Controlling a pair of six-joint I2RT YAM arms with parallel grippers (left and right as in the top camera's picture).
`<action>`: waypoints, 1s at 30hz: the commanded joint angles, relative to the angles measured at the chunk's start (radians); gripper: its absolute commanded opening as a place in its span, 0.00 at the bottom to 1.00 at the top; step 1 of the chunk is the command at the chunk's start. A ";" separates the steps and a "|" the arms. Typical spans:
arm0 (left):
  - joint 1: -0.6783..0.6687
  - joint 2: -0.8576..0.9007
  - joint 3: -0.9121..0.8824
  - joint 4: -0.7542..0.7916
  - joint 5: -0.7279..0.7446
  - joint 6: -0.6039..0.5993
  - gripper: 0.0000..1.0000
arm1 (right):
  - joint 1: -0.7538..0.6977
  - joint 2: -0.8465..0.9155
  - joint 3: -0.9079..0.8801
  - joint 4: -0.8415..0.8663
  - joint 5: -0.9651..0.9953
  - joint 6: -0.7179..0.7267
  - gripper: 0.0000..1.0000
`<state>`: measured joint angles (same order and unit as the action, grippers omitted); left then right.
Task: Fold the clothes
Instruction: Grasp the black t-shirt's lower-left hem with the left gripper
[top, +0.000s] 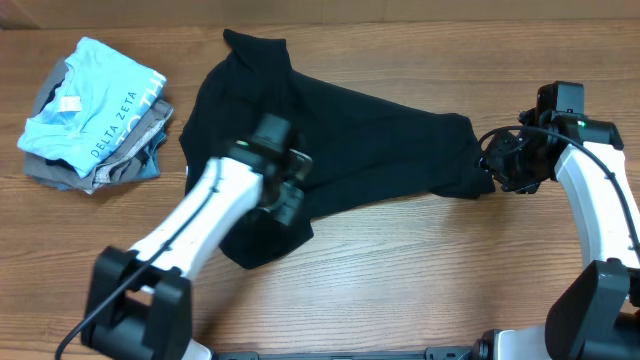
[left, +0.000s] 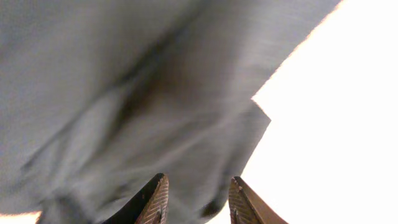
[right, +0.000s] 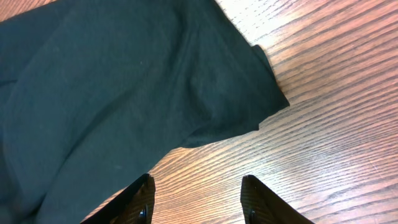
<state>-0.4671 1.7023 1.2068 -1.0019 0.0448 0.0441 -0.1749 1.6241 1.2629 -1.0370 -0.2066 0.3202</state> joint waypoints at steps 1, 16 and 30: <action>-0.100 0.061 -0.003 0.015 -0.032 0.070 0.38 | 0.001 -0.021 0.001 0.001 -0.012 -0.011 0.49; -0.183 0.241 -0.003 0.072 -0.026 0.091 0.46 | 0.001 -0.021 0.001 -0.006 -0.011 -0.013 0.50; -0.201 0.230 0.044 -0.028 -0.090 0.077 0.05 | 0.001 -0.021 0.001 -0.009 0.016 -0.014 0.50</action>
<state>-0.6613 1.9232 1.2125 -0.9806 -0.0357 0.1276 -0.1753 1.6241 1.2629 -1.0473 -0.2085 0.3134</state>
